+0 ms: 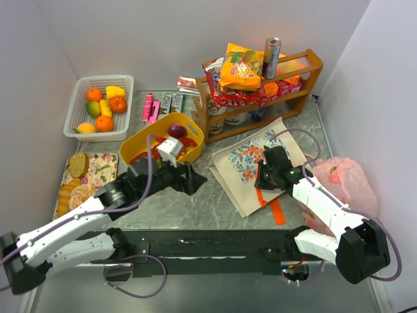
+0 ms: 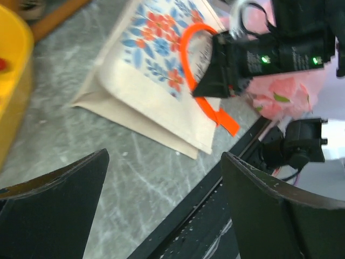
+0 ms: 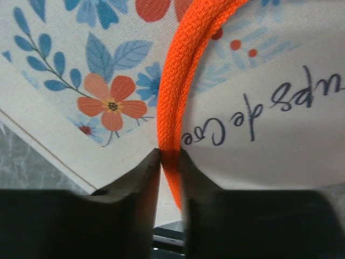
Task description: Place the mixed food into the grocery bags and tie them
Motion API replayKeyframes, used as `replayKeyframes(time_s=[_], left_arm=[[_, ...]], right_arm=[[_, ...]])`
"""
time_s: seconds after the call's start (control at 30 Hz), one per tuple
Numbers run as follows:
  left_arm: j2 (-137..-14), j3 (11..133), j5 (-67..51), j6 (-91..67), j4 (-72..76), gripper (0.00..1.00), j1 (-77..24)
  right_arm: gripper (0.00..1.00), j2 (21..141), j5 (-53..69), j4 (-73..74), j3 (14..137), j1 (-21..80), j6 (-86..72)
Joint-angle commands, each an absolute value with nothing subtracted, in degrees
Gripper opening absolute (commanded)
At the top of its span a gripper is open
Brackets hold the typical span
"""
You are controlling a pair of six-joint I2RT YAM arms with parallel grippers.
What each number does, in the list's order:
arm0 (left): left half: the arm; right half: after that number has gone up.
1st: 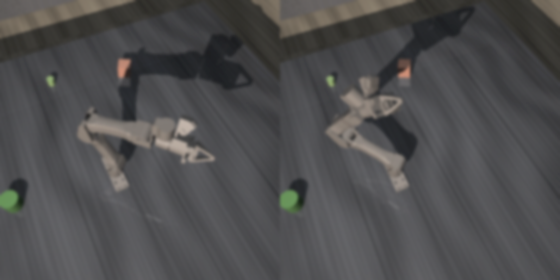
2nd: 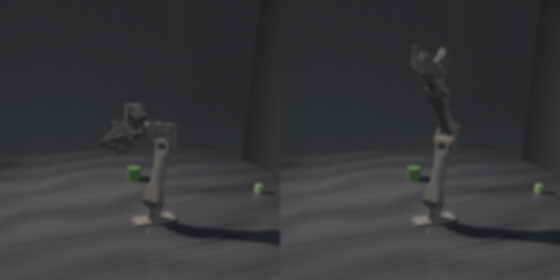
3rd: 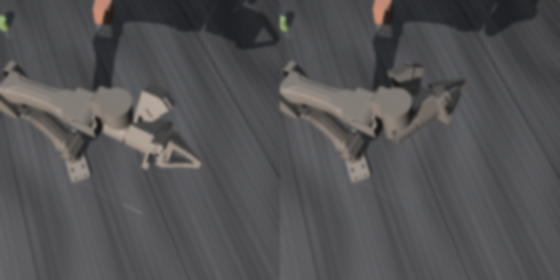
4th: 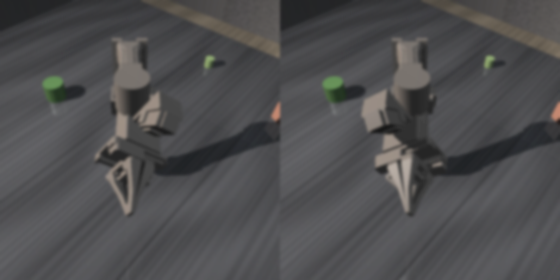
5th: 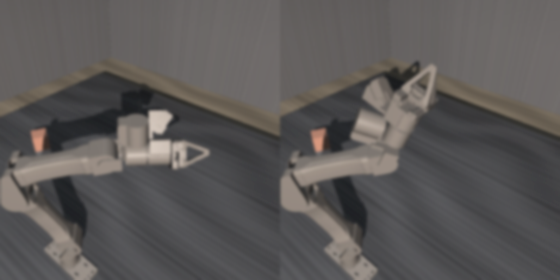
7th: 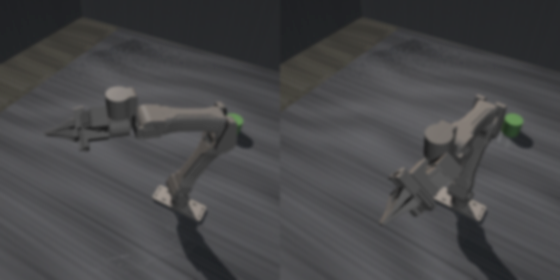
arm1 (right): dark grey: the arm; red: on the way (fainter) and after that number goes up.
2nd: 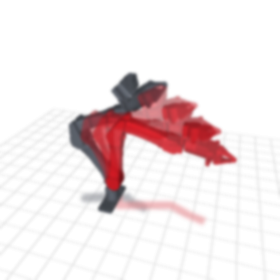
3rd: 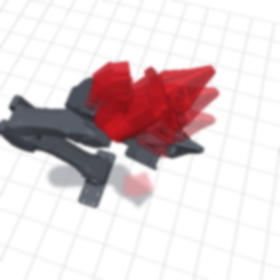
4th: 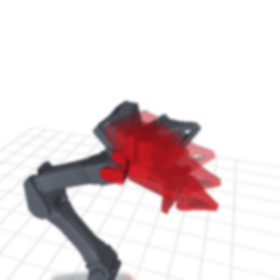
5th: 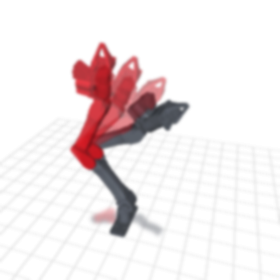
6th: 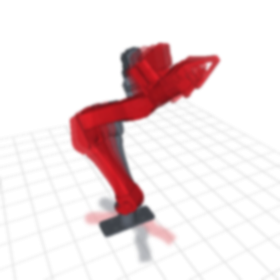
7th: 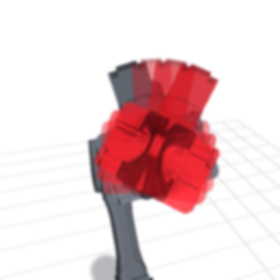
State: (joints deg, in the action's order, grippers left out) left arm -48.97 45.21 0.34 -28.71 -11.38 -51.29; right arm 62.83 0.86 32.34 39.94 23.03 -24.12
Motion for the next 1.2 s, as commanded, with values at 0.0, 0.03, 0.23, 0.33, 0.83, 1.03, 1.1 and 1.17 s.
replayKeyframes(time_s=[0.0,0.03,0.23,0.33,0.83,1.03,1.1,1.17], left_arm=[[-55.97,47.63,7.90,-28.57,-2.47,0.93,-59.22],[-59.03,48.94,8.69,-27.96,-2.03,0.93,-61.85],[-65.47,51.15,2.57,-29.18,6.66,0.95,-64.16],[-69.32,53.77,1.23,-28.31,10.28,0.96,-65.29],[-91.05,72.68,8.26,-19.78,8.44,0.99,-69.17],[-95.27,73.39,13.44,-18.28,8.79,0.99,-69.70],[-97.02,74.26,13.62,-17.76,8.88,0.98,-69.70],[-98.52,75.58,15.46,-17.58,8.18,0.96,-69.70]], right_arm=[[0.07,61.53,-0.97,30.58,41.65,23.38,-21.80],[0.01,60.83,-1.58,31.98,43.31,23.47,-20.75],[0.00,51.26,-2.64,38.84,53.85,23.47,-17.76],[0.00,47.56,-1.58,39.99,58.78,23.55,-17.58],[0.00,48.78,-0.70,38.23,63.81,23.47,-17.40],[0.00,49.31,-2.02,38.67,65.39,23.47,-16.96],[0.00,49.31,-2.55,39.28,66.26,23.38,-16.70],[0.00,49.31,-3.34,39.81,66.88,23.47,-16.52]])
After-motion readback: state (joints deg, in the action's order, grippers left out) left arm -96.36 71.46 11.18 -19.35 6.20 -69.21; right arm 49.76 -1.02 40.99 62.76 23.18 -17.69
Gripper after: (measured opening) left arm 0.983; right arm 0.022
